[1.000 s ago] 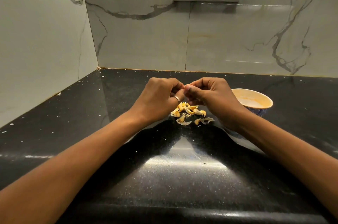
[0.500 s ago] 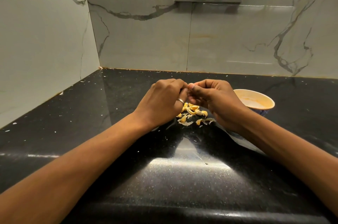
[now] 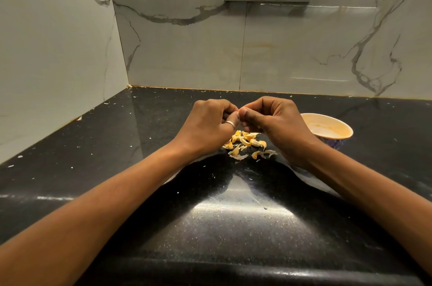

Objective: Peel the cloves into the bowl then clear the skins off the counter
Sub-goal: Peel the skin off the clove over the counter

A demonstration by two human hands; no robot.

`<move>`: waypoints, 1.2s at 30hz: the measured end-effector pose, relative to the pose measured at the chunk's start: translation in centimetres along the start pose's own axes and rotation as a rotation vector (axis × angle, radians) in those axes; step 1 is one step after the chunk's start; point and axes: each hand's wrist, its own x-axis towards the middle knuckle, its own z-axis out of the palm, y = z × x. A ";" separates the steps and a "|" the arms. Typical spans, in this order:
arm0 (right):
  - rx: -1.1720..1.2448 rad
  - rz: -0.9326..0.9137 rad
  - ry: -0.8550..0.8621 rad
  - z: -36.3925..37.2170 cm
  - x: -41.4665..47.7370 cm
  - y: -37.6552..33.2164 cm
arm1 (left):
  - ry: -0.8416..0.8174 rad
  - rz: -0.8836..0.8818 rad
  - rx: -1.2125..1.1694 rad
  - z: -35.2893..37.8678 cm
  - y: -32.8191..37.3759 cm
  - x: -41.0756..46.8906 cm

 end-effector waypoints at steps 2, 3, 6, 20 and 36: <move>-0.012 -0.005 0.009 0.1 0.0 0.0 | 0.003 -0.005 -0.012 0.1 0.2 -0.1; -0.015 -0.004 0.013 0.2 0.0 0.0 | 0.001 -0.014 -0.025 0.1 0.2 -0.1; -0.019 -0.002 0.021 0.3 -0.1 0.0 | -0.002 -0.035 -0.044 0.3 0.1 -0.1; -0.008 0.009 0.024 0.3 -0.1 -0.1 | -0.009 -0.015 0.019 0.3 -0.4 0.0; 0.247 0.128 -0.010 -0.3 0.4 -0.5 | -0.116 -0.345 -0.506 -0.7 1.0 0.2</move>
